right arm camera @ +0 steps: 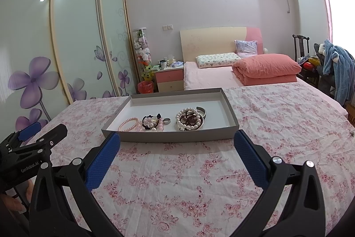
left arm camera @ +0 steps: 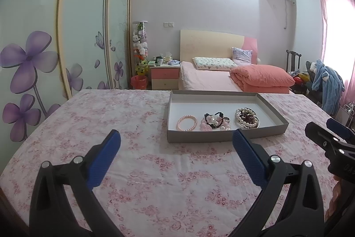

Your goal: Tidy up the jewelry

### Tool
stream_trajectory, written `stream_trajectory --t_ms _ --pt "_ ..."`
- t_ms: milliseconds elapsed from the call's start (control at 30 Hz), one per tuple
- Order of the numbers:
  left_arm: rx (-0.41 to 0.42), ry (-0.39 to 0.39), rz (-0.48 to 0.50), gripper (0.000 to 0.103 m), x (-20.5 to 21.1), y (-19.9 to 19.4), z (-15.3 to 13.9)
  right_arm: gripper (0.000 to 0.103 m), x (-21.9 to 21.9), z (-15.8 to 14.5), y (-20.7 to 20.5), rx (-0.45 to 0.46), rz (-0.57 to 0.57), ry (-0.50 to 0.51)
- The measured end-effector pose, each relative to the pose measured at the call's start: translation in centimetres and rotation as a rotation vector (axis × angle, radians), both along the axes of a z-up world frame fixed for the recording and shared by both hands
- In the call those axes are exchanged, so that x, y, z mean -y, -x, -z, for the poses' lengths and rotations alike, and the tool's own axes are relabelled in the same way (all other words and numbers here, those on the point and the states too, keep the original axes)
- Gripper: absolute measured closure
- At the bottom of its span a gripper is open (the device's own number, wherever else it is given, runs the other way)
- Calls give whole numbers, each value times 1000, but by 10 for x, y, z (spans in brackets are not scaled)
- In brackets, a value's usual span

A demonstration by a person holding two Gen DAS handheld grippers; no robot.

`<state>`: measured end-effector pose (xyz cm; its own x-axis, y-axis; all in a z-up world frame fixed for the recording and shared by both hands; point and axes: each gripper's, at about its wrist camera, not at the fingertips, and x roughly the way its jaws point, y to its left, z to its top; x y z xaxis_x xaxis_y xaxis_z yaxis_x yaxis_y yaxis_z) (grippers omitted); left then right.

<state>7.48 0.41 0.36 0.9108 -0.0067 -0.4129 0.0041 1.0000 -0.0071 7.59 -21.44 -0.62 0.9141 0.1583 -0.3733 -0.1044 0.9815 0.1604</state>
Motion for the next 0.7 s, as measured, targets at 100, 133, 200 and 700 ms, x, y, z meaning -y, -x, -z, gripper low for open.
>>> stream_trajectory --t_ms 100,133,200,700 --pt "-1 0 1 4 0 1 0 2 0 0 0 -1 0 0" --pt "-1 -1 1 4 1 0 0 2 0 0 0 -1 0 0" --pt "-1 0 3 4 1 0 1 2 0 0 0 -1 0 0" --pt "-4 2 2 4 5 1 2 2 0 1 0 -3 1 -1"
